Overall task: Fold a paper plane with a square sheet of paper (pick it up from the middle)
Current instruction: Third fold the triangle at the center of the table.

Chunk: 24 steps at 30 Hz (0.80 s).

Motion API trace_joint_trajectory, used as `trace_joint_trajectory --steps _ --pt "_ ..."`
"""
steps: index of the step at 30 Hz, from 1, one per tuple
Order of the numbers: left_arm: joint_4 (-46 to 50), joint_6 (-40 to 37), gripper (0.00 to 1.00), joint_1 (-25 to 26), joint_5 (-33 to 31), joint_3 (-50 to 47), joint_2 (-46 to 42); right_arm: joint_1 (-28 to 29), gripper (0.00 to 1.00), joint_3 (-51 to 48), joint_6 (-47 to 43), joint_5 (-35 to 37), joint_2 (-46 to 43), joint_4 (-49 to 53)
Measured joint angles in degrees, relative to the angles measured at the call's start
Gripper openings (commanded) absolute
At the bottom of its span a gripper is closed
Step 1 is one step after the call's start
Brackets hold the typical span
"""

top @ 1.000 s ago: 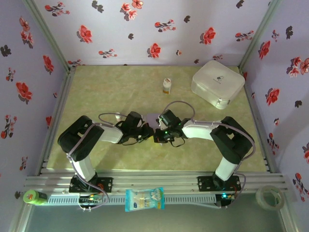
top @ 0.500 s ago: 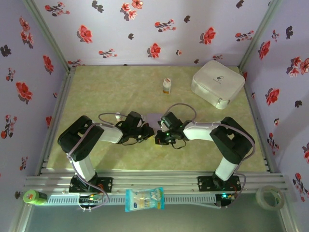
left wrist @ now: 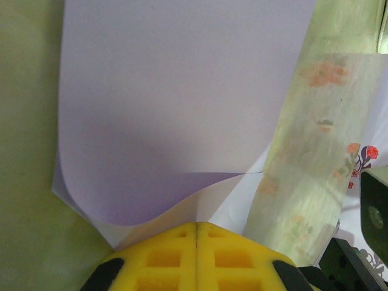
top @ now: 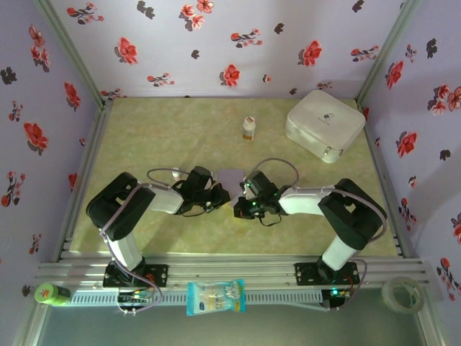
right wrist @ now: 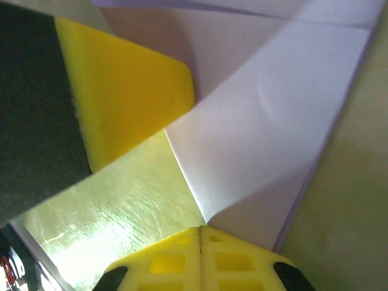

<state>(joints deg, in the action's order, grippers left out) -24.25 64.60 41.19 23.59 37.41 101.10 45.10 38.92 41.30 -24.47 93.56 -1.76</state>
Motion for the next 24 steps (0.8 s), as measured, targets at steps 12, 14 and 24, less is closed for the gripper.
trace_joint_trajectory --steps 12,14,24 --pt "-0.17 0.0 0.0 0.0 -0.04 -0.13 -0.02 -1.22 0.08 -6.43 3.87 -1.66 -8.7 1.88" --pt "-0.24 0.0 0.0 0.02 -0.11 -0.2 -0.09 -1.31 0.1 -6.43 5.31 -1.9 -12.04 2.69" --pt "-0.68 0.02 0.0 0.09 -0.35 -0.44 -0.13 -1.73 0.03 1.49 9.97 -2.27 -8.11 4.68"
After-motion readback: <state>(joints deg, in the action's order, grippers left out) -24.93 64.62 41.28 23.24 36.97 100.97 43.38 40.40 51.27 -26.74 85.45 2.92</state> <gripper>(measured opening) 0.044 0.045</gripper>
